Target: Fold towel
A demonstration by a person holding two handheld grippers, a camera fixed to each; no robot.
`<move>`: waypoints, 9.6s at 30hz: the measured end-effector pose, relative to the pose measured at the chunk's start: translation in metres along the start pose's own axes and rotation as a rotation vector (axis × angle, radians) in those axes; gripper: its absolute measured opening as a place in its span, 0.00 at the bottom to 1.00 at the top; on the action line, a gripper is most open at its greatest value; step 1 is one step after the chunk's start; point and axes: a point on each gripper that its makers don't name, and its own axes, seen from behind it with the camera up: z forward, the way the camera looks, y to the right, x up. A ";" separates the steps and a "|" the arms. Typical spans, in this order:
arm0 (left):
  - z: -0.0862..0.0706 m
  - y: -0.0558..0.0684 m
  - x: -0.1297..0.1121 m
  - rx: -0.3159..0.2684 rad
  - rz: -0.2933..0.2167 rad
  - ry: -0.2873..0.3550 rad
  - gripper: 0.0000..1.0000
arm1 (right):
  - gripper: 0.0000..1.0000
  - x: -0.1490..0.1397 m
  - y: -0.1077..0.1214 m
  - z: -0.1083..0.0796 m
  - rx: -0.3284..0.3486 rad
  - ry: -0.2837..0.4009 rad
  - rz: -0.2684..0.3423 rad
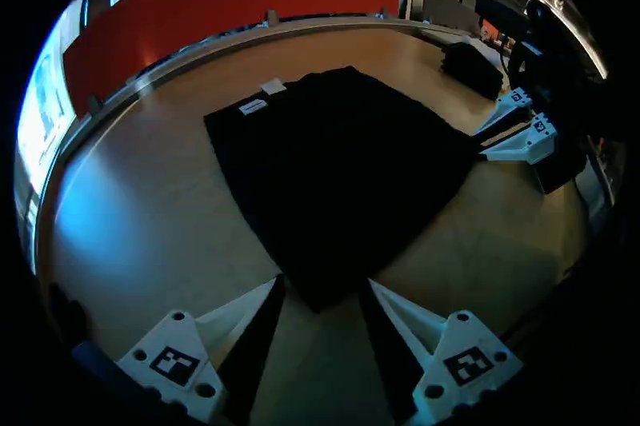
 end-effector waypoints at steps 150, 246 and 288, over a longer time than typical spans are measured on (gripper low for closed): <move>0.025 -0.042 0.086 0.171 -0.191 -0.020 0.22 | 0.30 0.071 0.083 0.000 -0.130 -0.090 0.072; -0.119 -0.051 -0.033 0.398 -0.535 -0.023 0.94 | 0.60 0.008 0.045 -0.027 0.015 -0.116 -0.021; -0.127 -0.062 -0.032 0.416 -0.554 -0.010 0.94 | 0.07 0.099 0.052 -0.065 -0.053 0.008 -0.130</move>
